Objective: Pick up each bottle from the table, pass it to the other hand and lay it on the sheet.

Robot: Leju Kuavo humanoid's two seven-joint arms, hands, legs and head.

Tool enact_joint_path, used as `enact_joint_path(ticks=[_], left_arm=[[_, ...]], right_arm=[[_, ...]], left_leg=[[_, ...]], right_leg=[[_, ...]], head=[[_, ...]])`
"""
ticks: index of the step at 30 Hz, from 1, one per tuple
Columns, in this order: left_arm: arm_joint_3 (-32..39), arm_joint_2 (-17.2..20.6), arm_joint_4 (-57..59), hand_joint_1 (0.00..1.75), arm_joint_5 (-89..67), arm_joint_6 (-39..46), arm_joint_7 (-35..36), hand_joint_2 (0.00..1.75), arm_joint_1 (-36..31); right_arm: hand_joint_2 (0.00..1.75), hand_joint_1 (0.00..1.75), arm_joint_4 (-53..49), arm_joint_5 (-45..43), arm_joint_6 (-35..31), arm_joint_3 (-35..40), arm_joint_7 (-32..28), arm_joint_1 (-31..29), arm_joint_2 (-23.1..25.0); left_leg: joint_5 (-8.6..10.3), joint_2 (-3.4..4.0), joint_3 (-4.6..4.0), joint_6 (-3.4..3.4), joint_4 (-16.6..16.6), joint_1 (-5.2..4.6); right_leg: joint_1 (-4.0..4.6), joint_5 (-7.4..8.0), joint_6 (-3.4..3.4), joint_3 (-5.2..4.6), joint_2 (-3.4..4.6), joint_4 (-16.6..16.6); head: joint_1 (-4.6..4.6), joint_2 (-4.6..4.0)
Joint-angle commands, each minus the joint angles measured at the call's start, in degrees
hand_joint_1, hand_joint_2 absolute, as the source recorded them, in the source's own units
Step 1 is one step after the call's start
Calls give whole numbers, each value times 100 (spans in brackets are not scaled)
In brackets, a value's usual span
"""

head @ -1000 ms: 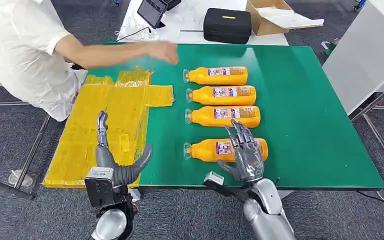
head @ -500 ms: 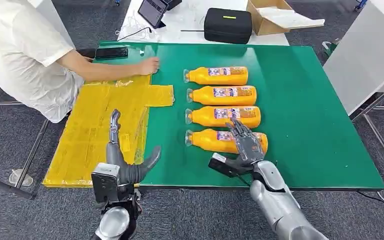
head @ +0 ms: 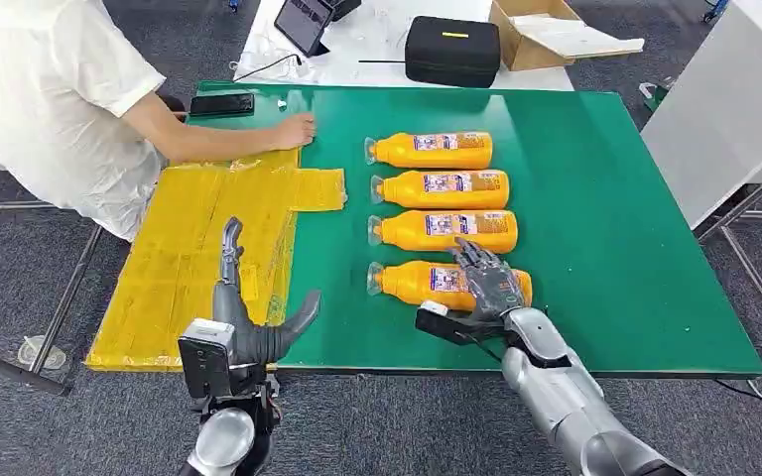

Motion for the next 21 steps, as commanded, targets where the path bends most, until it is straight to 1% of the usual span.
enact_joint_path(ticks=[1,2,4,5,6,8,9,10,13,16,19,20,21], left_arm=[[238,5,33,0,-86,0,75,175,5],[249,2,12,0,-107,-7,97,175,12],[282,-17,0,0,-159,-24,134,175,11],[297,-22,-1,0,-168,-27,142,175,10],[304,-27,-3,0,-175,-25,153,175,8],[320,-28,-12,0,-191,-24,164,175,11],[320,-28,-12,0,-191,-24,164,175,11],[330,-21,-27,0,-189,-26,163,175,19],[366,-24,-53,0,-258,-28,210,175,44],[368,-21,-53,0,-258,-28,210,175,44],[404,-20,-77,0,-330,-16,220,175,78],[406,-17,-81,0,-330,-16,220,175,83],[416,-16,-132,0,-356,-20,229,175,114]], right_arm=[[175,0,454,285,582,616,695,-470,-160],[175,0,566,283,864,681,859,-561,-149],[175,0,806,238,1290,776,1046,-764,-121],[175,148,893,280,1318,817,1107,-828,-115],[175,175,927,288,1350,827,1134,-851,-110],[175,175,955,328,1351,871,1154,-873,-111],[175,175,955,328,1351,871,1154,-873,-111],[175,175,934,320,1339,870,1157,-852,-102],[175,175,753,305,1489,948,1159,-746,-168],[175,175,757,305,1491,951,1158,-726,-172],[175,175,571,280,1540,1005,1204,-564,-227],[175,175,575,279,1528,1005,1216,-525,-235],[175,175,447,258,1541,1005,1232,-423,-268]], left_leg=[[-15,16,31,2,0,-3],[-9,14,19,1,-1,-2],[-14,22,35,2,1,-2],[-6,14,23,1,0,-1],[-17,21,50,2,3,-1],[-5,8,32,2,-1,1],[-6,9,41,3,-1,0],[-1,5,31,2,-1,1],[0,6,38,2,-4,0],[3,0,33,3,-4,1],[-1,0,44,3,-5,3],[4,-6,33,3,-5,3],[-8,-5,63,4,-8,3]], right_leg=[[1,-12,-13,26,7,2],[1,-5,-9,15,8,0],[2,-9,-13,28,11,2],[2,-3,-9,17,5,0],[5,-12,-19,43,5,2],[4,-3,-11,28,-1,-5],[4,-6,-15,37,-3,-4],[4,-2,-11,29,-3,-4],[3,-2,-11,35,-1,-4],[4,-2,-8,33,-6,-5],[6,-5,-12,43,-9,-6],[6,-1,-7,34,-11,-8],[9,-14,-18,65,-18,-10]], head=[[0,0],[0,-2],[2,-2],[0,-2],[2,-2],[2,-2],[0,0],[2,-2],[2,-2],[2,-2],[0,-2],[2,0],[0,-2]])
